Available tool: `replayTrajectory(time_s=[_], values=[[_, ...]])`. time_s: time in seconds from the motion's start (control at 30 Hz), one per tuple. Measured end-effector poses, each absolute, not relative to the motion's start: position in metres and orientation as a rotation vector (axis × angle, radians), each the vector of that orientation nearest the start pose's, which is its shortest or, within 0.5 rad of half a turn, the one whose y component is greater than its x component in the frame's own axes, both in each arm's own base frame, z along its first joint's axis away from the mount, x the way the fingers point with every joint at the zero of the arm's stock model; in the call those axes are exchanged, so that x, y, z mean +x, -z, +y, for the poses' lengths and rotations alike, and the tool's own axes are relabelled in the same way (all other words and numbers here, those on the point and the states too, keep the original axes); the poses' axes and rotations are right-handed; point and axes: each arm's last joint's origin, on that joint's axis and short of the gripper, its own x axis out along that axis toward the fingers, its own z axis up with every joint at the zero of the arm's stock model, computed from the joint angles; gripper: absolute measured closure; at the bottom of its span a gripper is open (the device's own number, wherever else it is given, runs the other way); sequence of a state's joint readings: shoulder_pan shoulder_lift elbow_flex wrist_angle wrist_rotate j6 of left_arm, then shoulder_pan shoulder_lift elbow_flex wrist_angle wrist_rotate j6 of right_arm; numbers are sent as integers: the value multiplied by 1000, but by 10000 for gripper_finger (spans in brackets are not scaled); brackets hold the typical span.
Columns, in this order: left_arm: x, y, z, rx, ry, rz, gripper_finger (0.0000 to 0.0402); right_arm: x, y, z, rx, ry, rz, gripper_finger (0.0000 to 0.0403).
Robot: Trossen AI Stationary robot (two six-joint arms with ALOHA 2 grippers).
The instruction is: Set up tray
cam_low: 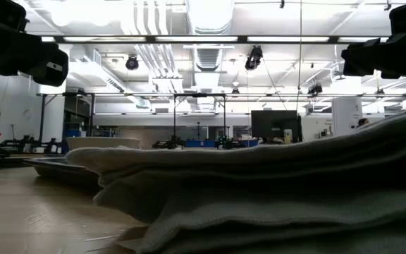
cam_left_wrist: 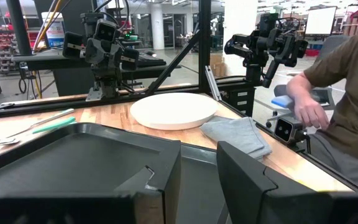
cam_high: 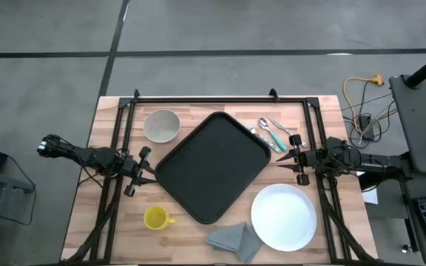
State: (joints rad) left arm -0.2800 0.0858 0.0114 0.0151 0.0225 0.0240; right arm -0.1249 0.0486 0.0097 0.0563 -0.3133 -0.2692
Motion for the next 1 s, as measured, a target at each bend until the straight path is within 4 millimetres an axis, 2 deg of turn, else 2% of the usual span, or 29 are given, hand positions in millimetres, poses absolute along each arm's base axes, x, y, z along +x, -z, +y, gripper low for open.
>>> replayTrajectory(time_s=[0.63, 0.77, 1.0], values=[[98, -164, -29, 29, 303, 36, 312, 99, -168, -3, -272, -185, -42, 335], [98, -172, -29, 33, 301, -48, 312, 99, -168, -3, -272, -185, -43, 335], [95, -195, -28, 174, 286, -181, 312, 99, -168, -3, -272, -185, -42, 335]])
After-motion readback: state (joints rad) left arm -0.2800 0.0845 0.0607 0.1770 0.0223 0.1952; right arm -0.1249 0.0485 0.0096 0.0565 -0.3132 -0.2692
